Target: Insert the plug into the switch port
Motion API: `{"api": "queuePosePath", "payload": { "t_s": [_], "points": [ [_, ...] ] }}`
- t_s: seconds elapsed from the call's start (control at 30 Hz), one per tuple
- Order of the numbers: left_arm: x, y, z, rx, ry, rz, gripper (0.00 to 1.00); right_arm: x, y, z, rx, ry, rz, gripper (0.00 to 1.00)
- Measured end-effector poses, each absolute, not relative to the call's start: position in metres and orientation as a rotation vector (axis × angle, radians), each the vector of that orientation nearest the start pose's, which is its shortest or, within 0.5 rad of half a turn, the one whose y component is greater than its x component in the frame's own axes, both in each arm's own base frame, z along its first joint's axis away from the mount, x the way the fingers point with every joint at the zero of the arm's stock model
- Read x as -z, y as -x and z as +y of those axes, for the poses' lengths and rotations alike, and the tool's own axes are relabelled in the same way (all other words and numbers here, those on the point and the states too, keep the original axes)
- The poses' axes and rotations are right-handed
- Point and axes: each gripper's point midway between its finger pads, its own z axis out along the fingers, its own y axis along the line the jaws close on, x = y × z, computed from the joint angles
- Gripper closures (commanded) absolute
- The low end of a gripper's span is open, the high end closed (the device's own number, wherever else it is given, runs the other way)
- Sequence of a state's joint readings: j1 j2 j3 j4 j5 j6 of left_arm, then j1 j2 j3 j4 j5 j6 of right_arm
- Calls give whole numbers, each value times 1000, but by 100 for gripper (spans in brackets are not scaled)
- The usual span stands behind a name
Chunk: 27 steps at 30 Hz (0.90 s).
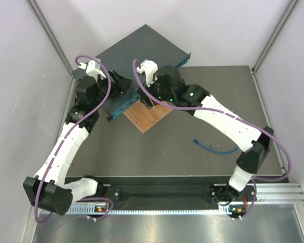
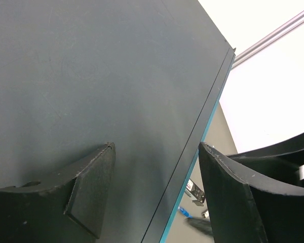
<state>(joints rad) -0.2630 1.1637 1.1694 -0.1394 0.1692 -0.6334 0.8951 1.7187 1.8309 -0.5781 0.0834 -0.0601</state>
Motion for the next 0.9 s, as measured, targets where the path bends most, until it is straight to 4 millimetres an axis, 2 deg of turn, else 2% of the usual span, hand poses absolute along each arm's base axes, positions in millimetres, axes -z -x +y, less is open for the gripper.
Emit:
{"api": "queuePosePath", "payload": {
  "t_s": [0.17, 0.3, 0.4, 0.43, 0.5, 0.73, 0.9],
  "points": [
    [-351, -369, -155, 805, 194, 1760, 28, -320, -326, 352, -477, 909, 1879, 37],
    [-351, -369, -156, 806, 194, 1761, 28, -310, -322, 341, -499, 960, 1923, 42],
    [-351, -369, -156, 806, 194, 1761, 29, -303, -314, 341, -524, 1013, 1941, 55],
    [-351, -369, -156, 806, 194, 1761, 29, -303, -312, 342, -529, 1021, 1942, 62],
    [-351, -369, -156, 806, 194, 1761, 29, -301, -312, 342, -530, 1031, 1948, 67],
    [-351, -370, -156, 807, 193, 1761, 29, -295, -324, 355, -532, 1034, 1959, 67],
    [-351, -370, -156, 808, 191, 1760, 29, -287, -325, 356, -529, 1039, 1993, 67]
  ]
}}
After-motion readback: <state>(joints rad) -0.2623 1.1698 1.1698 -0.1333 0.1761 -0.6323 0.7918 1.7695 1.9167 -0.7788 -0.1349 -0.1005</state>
